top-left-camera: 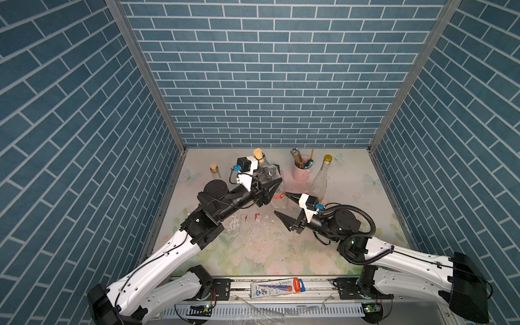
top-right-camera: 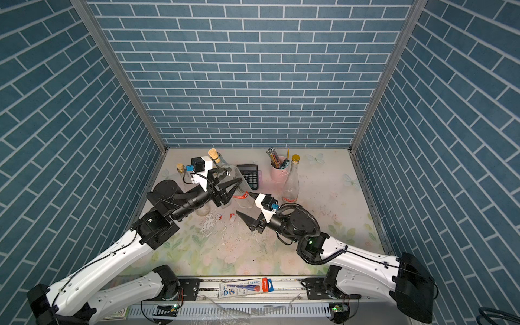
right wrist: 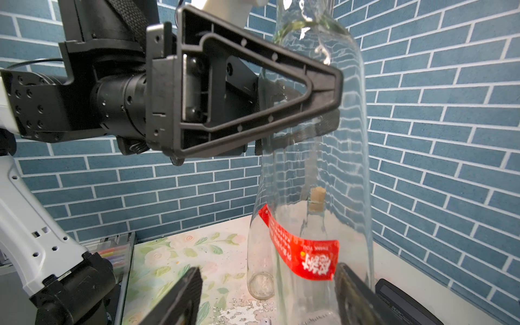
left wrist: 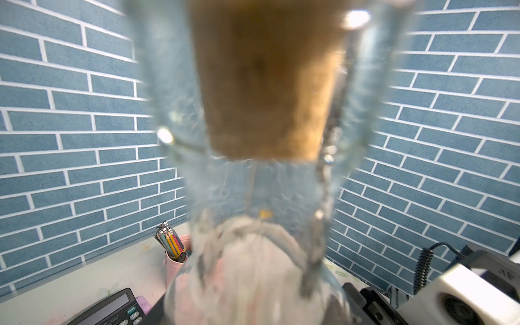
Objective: Remove the label from the bottle
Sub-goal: Tear open the label from the bottle.
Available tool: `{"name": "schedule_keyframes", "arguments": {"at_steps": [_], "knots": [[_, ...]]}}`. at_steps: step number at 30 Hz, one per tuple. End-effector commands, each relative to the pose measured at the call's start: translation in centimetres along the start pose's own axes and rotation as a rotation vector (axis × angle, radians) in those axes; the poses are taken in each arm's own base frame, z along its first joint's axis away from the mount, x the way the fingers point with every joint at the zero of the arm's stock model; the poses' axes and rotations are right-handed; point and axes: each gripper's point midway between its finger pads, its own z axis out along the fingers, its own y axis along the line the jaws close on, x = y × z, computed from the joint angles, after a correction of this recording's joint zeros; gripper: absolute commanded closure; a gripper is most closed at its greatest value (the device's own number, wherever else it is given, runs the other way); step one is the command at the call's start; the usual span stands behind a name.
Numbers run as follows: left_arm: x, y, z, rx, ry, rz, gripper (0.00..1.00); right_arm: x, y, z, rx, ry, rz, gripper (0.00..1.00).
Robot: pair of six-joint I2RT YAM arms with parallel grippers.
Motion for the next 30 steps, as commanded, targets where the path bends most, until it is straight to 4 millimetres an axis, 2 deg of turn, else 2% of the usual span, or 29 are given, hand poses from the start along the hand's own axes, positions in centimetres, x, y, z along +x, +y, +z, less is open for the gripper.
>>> {"name": "schedule_keyframes", "arguments": {"at_steps": [1,11,30], "knots": [[-3.8,-1.2,-0.9,0.042,-0.140,0.016,1.00,-1.5,0.9,0.5,-0.052,-0.042,0.032,0.26],[-3.8,-1.1,-1.1,0.038,-0.146,0.017,1.00,-1.8,1.2,0.5,-0.070,-0.054,0.041,0.26],[-3.4,-0.8,-1.1,0.021,-0.143,0.023,1.00,-3.8,3.7,0.3,-0.216,-0.112,0.044,0.28]]}}
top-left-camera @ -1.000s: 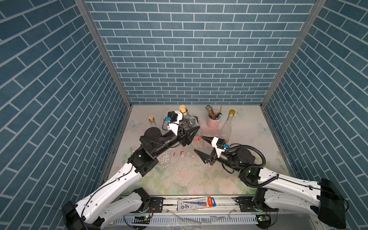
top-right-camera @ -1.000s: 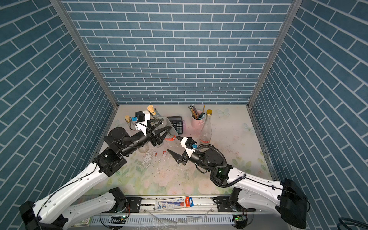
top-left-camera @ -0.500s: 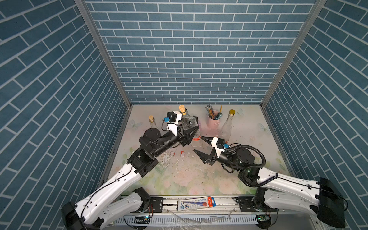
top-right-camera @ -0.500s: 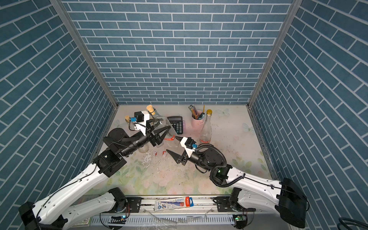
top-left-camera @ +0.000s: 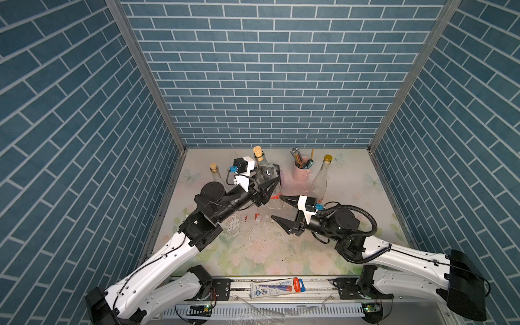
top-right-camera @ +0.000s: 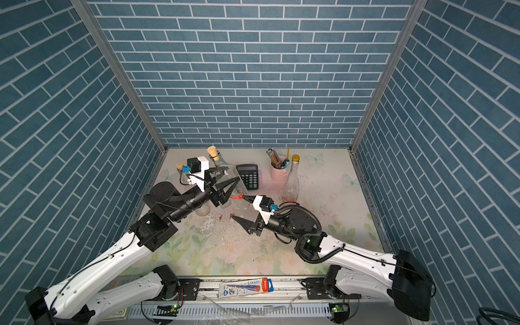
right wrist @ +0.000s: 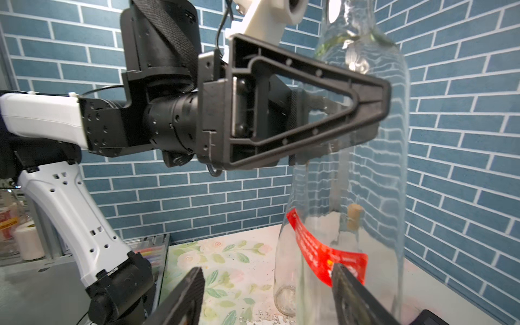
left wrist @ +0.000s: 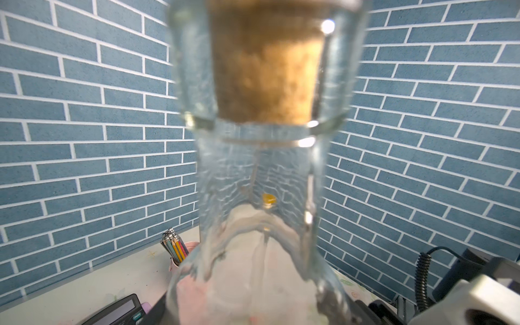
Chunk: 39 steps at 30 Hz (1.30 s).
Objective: Remove the label from the bottle
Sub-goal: Tear open the label from the bottle.
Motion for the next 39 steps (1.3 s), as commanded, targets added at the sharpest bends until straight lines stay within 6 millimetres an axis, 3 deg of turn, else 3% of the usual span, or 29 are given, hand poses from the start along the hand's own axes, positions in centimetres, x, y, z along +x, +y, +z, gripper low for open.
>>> {"name": "schedule_keyframes", "arguments": {"at_steps": [1,7,14,19,30,39], "knots": [[-2.7,-0.9,-0.4,0.034,-0.108,0.013,1.00,-2.8,1.2,0.1,-0.066,-0.078,0.009,0.29],[-2.7,-0.7,-0.5,0.024,-0.113,0.018,1.00,-3.2,1.2,-0.5,-0.053,-0.089,0.010,0.31],[-2.8,-0.8,-0.8,0.029,-0.131,0.028,1.00,-1.4,-2.4,-2.7,0.180,-0.022,0.029,0.31],[-3.1,-1.7,-1.2,0.080,-0.163,0.048,1.00,-0.7,-3.3,-2.7,0.226,0.003,0.056,0.35],[-3.9,-3.9,-2.6,0.200,-0.239,0.086,1.00,-0.3,-2.5,-1.7,0.167,0.011,0.040,0.49],[-4.0,-3.8,-2.6,0.194,-0.246,0.080,1.00,-0.9,-1.4,-1.0,0.097,-0.013,0.024,0.52]]}}
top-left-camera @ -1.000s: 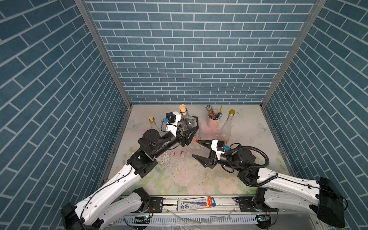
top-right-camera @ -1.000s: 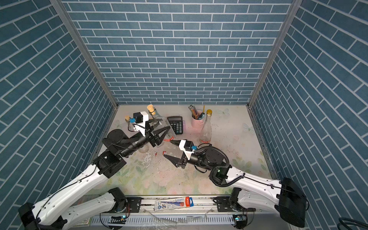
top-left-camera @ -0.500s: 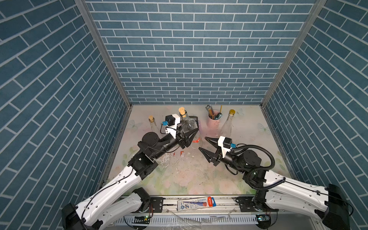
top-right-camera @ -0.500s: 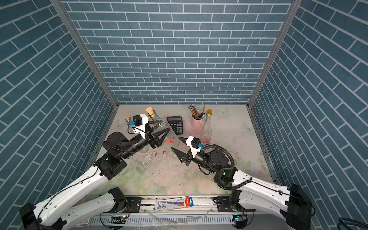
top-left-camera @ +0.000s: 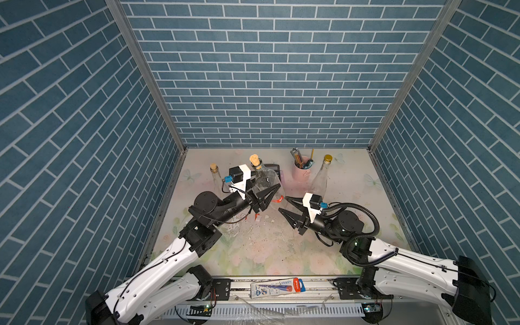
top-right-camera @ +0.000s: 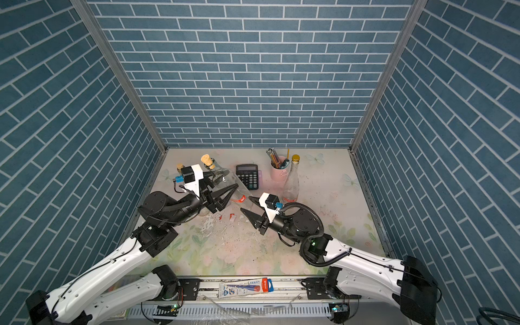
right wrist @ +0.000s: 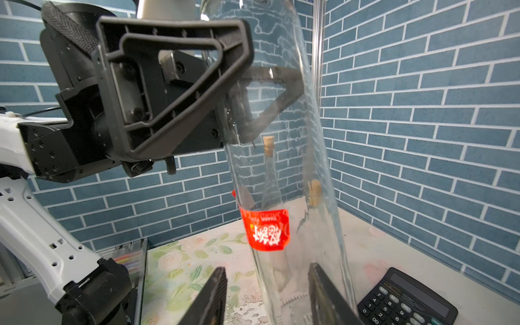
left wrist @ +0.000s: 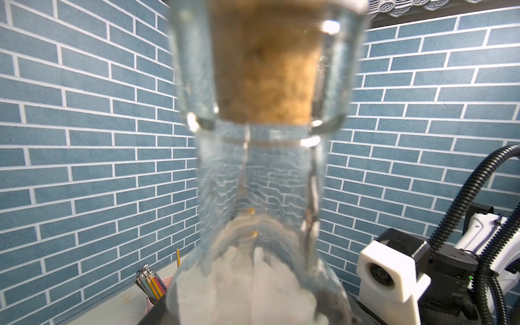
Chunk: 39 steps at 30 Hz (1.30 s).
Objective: Remove the label from the bottle
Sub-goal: Tear open the label from the bottle.
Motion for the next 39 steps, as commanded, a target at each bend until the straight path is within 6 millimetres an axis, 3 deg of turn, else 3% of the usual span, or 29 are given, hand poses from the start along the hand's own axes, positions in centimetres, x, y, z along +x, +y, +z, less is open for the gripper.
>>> {"name": "schedule_keyframes", "arguments": {"at_steps": [1,17,39], "knots": [[-3.4,-1.3,-0.5,0.048,-0.121,0.027,1.00,-1.6,1.0,0.4,-0.055,-0.051,-0.014,0.52],[-3.5,-1.8,-0.6,0.078,-0.130,0.036,1.00,-2.3,1.5,1.2,-0.076,-0.074,-0.009,0.52],[-2.8,-0.3,-0.1,0.004,-0.130,0.031,1.00,-4.1,3.1,1.3,-0.170,-0.117,0.009,0.52]]}}
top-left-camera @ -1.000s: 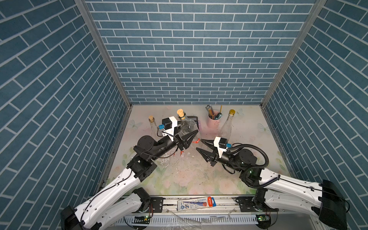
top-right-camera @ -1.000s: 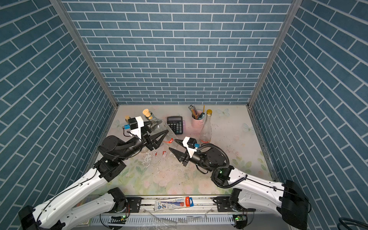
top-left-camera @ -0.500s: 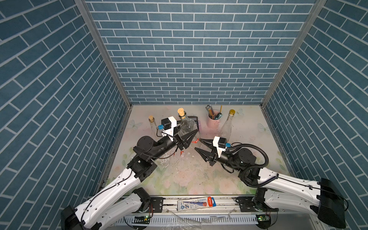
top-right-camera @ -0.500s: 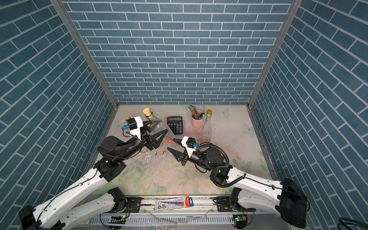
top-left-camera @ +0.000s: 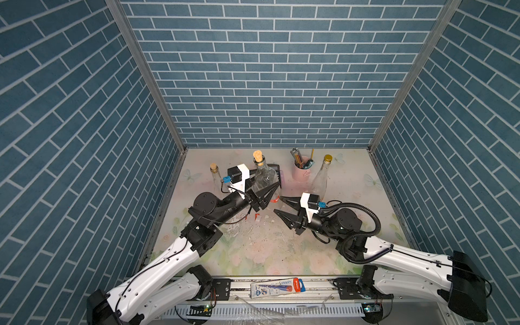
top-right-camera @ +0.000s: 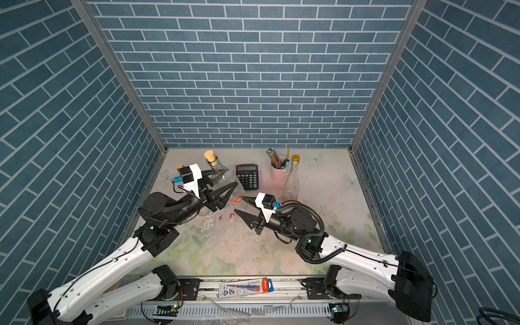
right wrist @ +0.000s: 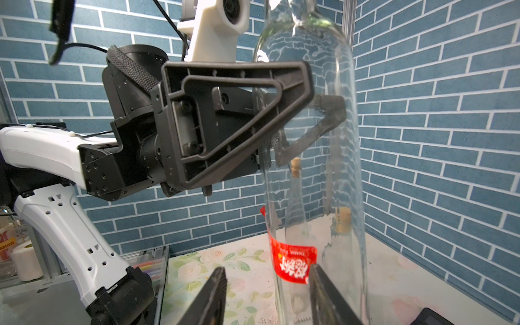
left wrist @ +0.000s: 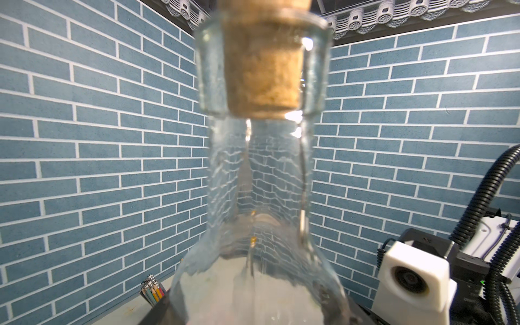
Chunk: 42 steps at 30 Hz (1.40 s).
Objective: Remove the label from the bottle
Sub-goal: Tear open the label from the bottle.
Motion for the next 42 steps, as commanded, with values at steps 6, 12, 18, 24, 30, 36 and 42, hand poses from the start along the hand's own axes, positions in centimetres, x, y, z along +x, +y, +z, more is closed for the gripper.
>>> {"name": "schedule_keyframes", "arguments": {"at_steps": [6,12,18,24,30,36,42], "knots": [[-1.8,-0.2,0.1,0.000,-0.080,0.013,1.00,-2.8,2.6,0.0,-0.134,-0.069,-0.004,0.50],[-1.6,0.1,0.2,-0.010,-0.078,0.010,1.00,-3.1,4.3,-0.3,-0.234,-0.069,-0.013,0.44],[-1.7,0.0,0.0,-0.012,-0.078,0.013,1.00,-1.2,0.6,-1.3,-0.008,0.014,-0.046,0.29],[-2.1,-0.4,-0.1,0.009,-0.079,0.016,1.00,1.6,-1.9,-2.6,0.138,0.158,-0.086,0.01],[-2.8,-1.6,0.0,0.077,-0.088,0.005,1.00,2.8,-2.2,-1.3,0.124,0.199,-0.088,0.01],[-3.2,-3.4,0.0,0.179,-0.077,-0.004,1.00,2.6,-2.4,-0.5,0.103,0.174,-0.098,0.02],[-3.5,-4.2,-0.1,0.225,-0.082,-0.017,1.00,1.7,-1.9,0.0,0.061,0.128,-0.089,0.11]]}}
